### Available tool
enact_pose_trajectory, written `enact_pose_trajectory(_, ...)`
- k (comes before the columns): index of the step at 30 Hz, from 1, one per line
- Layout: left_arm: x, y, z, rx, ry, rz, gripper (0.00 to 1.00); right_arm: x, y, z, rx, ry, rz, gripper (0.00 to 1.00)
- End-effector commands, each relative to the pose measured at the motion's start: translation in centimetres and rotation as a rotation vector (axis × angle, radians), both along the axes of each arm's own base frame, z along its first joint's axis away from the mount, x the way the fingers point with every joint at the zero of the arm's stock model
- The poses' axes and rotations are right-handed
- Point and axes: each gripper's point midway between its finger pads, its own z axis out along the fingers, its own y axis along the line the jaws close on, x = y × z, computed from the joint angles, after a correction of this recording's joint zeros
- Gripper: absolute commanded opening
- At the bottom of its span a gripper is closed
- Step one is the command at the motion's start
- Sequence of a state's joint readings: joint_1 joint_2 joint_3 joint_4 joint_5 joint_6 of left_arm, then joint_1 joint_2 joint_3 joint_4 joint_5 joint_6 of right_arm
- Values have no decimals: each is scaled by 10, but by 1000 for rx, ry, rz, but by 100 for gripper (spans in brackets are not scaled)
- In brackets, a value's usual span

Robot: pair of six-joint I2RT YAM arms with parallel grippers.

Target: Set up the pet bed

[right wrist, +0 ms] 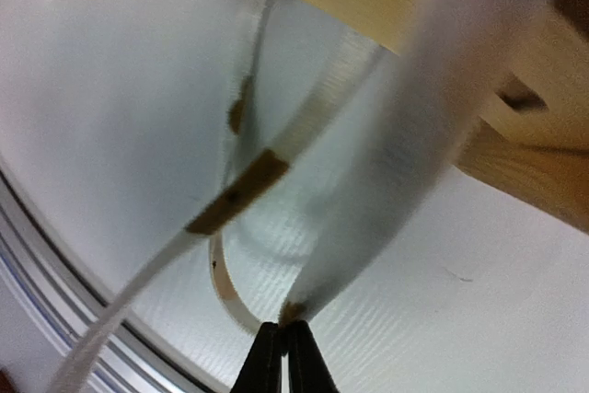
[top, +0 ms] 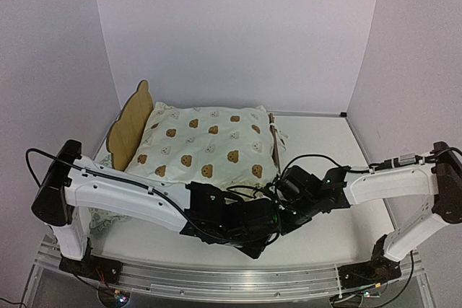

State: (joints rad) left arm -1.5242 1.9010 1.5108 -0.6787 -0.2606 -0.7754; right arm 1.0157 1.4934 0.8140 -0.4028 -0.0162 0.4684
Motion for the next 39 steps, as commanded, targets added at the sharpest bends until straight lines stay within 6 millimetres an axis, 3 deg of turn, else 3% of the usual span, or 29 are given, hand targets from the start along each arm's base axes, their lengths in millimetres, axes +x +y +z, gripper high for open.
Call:
enact_pose_trajectory(1,-12,-22,-15,-45,60,-55,0,7,-19,4,4,-57,-116,18)
enact_pose_trajectory(7,-21,-41,-38,-52,102,-101,0,3,-27,12,30,-73,-124,35)
enact_pose_trajectory(13,-23,-42,-55,-2,119,-94,2,8,-36,28,38,-142,-126,37)
enact_pose_trajectory(15,-27,-40,-57,7,138,-106,11,11,-39,32,33,-171,-127,37)
enact_pose_trajectory(19,-27,-27,-45,16,135,-96,39,15,-42,37,28,-210,-118,38)
enact_pose_trajectory(21,-19,-15,-27,11,100,-60,52,16,-41,37,24,-221,-111,38)
enact_pose_trajectory(24,0,7,-10,31,31,14,61,18,-35,36,43,-231,-91,39)
enact_pose_trajectory(30,48,47,-15,78,15,165,59,19,-21,37,97,-239,-56,40)
enact_pose_trajectory(39,110,59,-33,98,-36,294,51,18,-15,36,132,-242,-27,41)
